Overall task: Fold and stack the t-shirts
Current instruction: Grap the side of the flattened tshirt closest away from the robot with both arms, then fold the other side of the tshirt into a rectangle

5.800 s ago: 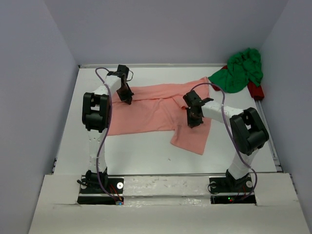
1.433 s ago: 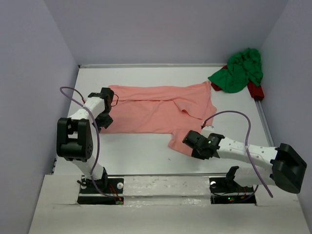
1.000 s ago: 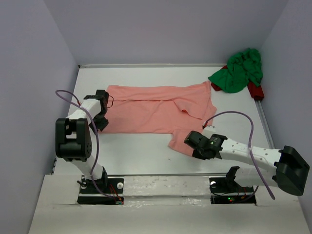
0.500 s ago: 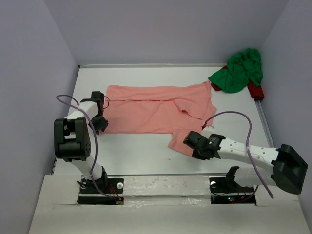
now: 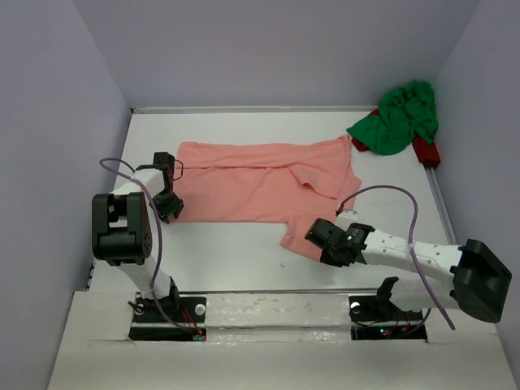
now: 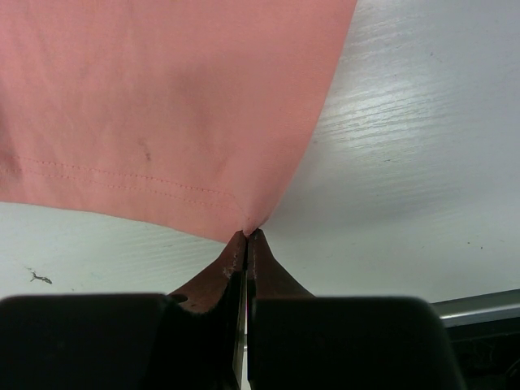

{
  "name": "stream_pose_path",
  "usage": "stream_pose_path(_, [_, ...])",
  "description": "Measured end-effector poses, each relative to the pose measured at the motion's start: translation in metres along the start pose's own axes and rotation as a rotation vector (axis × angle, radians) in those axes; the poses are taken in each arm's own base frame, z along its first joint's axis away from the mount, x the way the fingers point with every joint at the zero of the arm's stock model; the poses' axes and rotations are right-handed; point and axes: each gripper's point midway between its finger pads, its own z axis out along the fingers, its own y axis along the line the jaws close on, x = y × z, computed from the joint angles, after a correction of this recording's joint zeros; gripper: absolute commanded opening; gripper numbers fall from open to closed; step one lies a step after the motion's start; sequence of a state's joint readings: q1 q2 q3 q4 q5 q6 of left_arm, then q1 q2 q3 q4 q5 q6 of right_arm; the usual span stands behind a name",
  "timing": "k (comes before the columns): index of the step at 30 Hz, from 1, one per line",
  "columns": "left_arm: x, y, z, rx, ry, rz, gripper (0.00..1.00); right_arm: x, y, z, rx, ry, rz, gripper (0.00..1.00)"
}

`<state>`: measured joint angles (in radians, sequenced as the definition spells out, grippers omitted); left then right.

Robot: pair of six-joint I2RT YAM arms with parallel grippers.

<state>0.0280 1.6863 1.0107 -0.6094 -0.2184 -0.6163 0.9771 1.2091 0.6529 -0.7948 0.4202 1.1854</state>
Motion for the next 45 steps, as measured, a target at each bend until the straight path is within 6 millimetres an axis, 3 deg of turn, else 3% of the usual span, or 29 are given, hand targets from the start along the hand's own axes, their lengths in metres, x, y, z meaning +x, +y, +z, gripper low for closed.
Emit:
stream_pose_path(5, [0.000,0.002,0.000,-0.014,0.000,-0.002,0.45,0.000,0.000,0.000,0.000,0.000,0.000,0.00])
stream_pose_path(9, [-0.001,0.002,0.001,-0.028,-0.001,-0.005,0.23,0.000,0.000,0.000,0.000,0.000,0.000,0.00])
stream_pose_path(12, [-0.002,-0.001,0.002,-0.020,-0.007,-0.010,0.00,0.000,0.000,0.000,0.001,0.002,0.000,0.00])
stream_pose_path(26, [0.001,0.001,-0.003,-0.010,0.000,0.003,0.00,-0.006,-0.004,-0.002,0.056,-0.016,0.003,0.00])
stream_pose_path(36, [0.002,0.001,-0.048,0.071,-0.081,0.021,0.00,-0.043,-0.003,-0.024,0.117,-0.133,0.022,0.00])
stream_pose_path(45, [0.013,0.000,-0.053,0.050,-0.079,0.075,0.00,-0.071,-0.017,-0.056,0.193,-0.226,0.072,0.00])
